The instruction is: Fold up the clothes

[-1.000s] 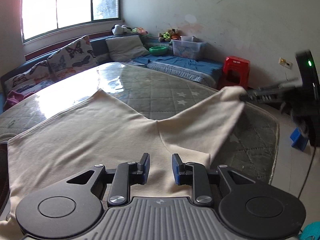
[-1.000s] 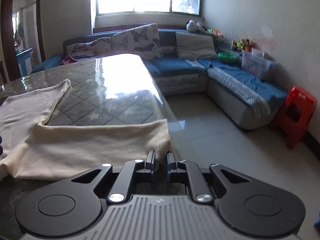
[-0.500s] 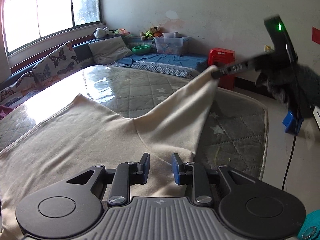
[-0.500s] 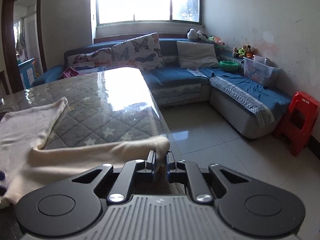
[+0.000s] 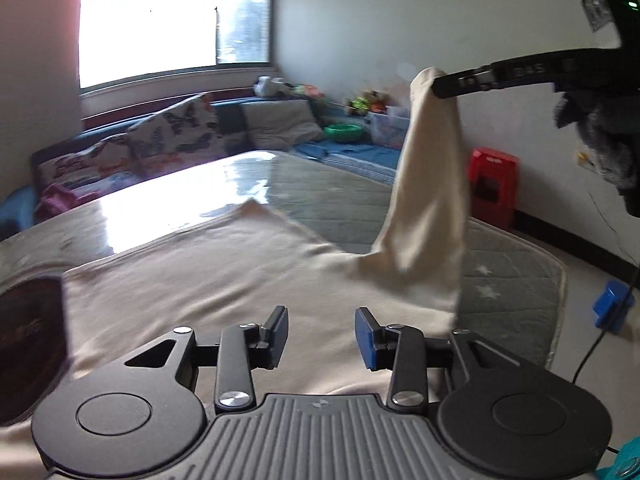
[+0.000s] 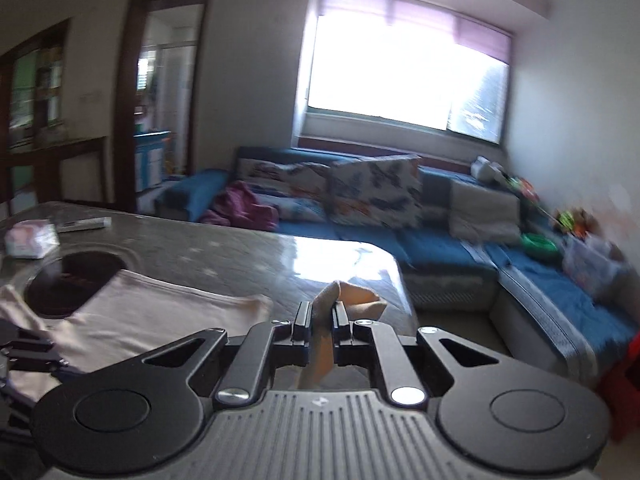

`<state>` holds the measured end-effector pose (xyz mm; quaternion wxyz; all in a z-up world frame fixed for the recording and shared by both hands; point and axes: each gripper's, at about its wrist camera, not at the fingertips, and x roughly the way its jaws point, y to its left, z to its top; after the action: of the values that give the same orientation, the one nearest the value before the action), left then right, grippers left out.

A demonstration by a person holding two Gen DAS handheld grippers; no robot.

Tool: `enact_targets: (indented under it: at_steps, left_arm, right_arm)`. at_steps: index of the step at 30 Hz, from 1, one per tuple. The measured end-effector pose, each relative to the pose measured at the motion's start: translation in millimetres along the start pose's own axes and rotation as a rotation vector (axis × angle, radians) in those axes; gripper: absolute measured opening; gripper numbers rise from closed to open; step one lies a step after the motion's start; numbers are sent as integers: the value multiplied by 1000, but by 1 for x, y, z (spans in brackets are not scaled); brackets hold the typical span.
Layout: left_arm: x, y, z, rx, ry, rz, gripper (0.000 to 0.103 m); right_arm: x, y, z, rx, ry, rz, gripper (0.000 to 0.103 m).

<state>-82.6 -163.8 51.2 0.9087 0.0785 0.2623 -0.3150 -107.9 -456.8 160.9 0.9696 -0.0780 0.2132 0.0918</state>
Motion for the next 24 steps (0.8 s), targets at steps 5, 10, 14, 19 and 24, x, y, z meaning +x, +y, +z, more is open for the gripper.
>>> enact_targets:
  at_steps: [5,10,14,19,24]
  left_arm:
    - [-33,40,-24,-132,-8,111,50]
    - [-58,65,-45,-237,-3,199,57]
    - [-71,71,-54,-285,-11,231,64]
    - [-74,71,-57,-319,-14,224,67]
    - [-66,58,-49,-289,-14,185,66]
  right_arm:
    - [16,61,12,-107,6,147,8]
    - [37,123,14,-204,38,299,8]
    - [64,173,-9,-257,132,422,8]
    - [66,195,-34,-278,181,500,14]
    - [57,182,-36,-254,169,501,25]
